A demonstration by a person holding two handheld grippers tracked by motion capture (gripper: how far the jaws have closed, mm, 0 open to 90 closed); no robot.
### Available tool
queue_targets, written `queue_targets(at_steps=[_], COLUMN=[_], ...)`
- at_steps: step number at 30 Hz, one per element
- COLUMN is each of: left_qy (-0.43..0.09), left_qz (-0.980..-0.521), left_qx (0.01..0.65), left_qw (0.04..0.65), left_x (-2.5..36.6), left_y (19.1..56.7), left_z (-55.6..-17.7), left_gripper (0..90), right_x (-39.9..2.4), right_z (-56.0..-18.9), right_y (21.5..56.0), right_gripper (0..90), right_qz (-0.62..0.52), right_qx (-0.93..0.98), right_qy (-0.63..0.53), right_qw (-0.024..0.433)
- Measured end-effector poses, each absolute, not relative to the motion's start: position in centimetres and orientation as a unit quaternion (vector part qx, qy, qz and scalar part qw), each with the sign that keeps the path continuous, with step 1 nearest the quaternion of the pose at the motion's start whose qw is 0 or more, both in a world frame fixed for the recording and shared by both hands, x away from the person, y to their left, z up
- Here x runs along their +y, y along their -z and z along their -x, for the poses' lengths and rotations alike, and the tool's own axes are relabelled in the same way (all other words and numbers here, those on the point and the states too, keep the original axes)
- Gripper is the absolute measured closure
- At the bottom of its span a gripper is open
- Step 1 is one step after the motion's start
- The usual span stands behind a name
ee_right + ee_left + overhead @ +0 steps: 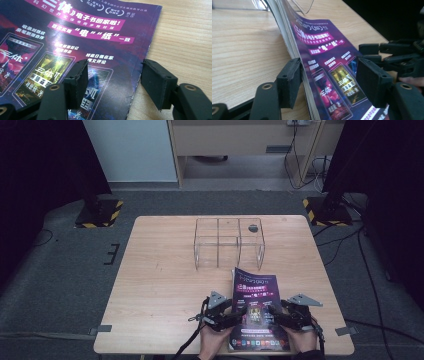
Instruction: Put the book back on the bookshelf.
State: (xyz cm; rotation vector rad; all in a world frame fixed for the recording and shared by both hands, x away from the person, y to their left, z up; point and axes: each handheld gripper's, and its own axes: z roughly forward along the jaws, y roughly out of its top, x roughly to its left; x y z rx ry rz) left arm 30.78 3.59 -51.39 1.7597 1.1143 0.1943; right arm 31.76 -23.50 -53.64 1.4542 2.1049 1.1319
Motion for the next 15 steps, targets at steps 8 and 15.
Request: queue_targets(at_steps=[8, 15], left_qy=[-0.103, -0.093], left_qz=[-0.747, -0.742], left_qx=[0.473, 0.501], left_qw=[0.455, 0.436], left_x=[3.2, 3.3], left_y=[51.9, 52.9], left_z=[-31.3, -32.2], left_gripper=[31.8, 32.0], right_x=[-23.4, -23.4], right_z=[-31.7, -31.7], right_y=[53.6, 53.6], right_gripper=[37.8, 37.5], right_qz=[-0.509, -0.510], right_qx=[0.744, 0.745], right_qy=[-0.396, -0.393], right_qw=[0.174, 0.178])
